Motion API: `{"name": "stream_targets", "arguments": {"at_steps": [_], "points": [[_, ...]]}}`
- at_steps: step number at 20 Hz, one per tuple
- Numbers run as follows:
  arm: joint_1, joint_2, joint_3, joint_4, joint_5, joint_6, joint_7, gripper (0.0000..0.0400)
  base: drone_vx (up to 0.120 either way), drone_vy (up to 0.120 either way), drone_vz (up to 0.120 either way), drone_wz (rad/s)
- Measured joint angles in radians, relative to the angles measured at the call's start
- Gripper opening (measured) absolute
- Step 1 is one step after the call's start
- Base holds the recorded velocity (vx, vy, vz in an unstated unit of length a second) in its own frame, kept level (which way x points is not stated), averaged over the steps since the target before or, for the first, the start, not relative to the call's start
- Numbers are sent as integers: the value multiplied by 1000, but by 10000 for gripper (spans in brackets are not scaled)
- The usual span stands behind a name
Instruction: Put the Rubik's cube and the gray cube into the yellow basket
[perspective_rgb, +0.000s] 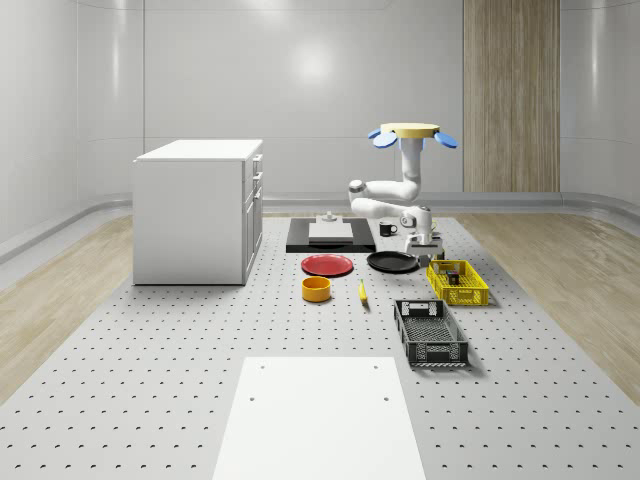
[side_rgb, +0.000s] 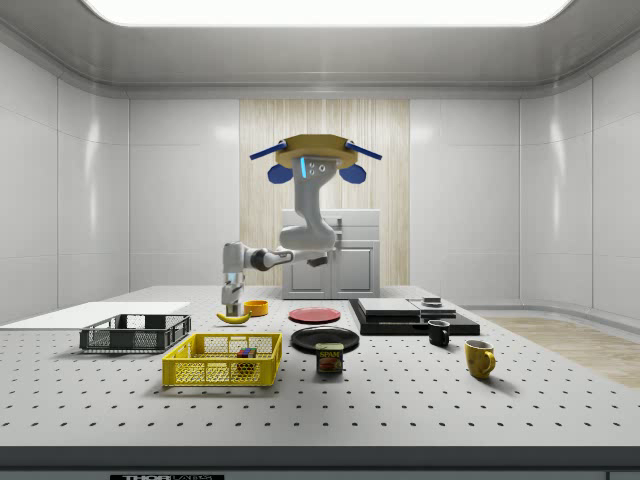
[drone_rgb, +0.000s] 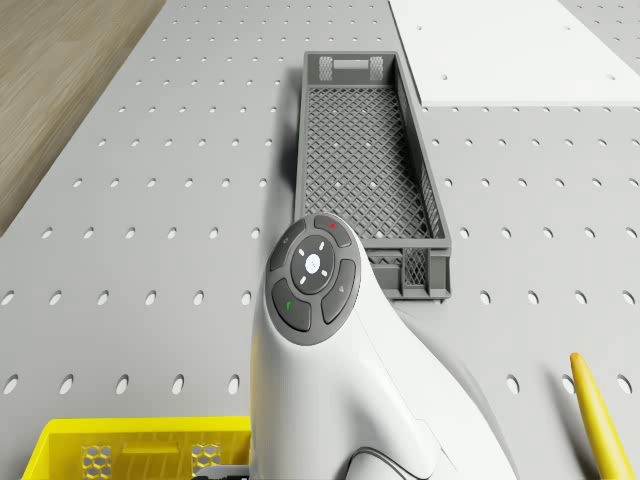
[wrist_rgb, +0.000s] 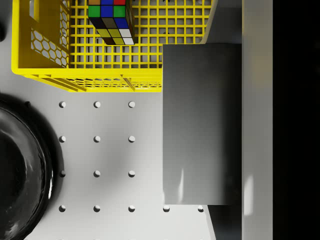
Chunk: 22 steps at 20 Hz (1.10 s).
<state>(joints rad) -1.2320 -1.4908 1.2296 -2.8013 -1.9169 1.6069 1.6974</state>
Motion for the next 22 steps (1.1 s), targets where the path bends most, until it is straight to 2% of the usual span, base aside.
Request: {"name": "stream_targets", "arguments": {"at_steps": [15, 22], "points": [[-2, -4, 1, 0, 2, 4, 1, 250, 0, 120, 0, 0], [-2, -6, 1, 0, 3, 6, 2, 250, 0, 120, -51, 0]]}}
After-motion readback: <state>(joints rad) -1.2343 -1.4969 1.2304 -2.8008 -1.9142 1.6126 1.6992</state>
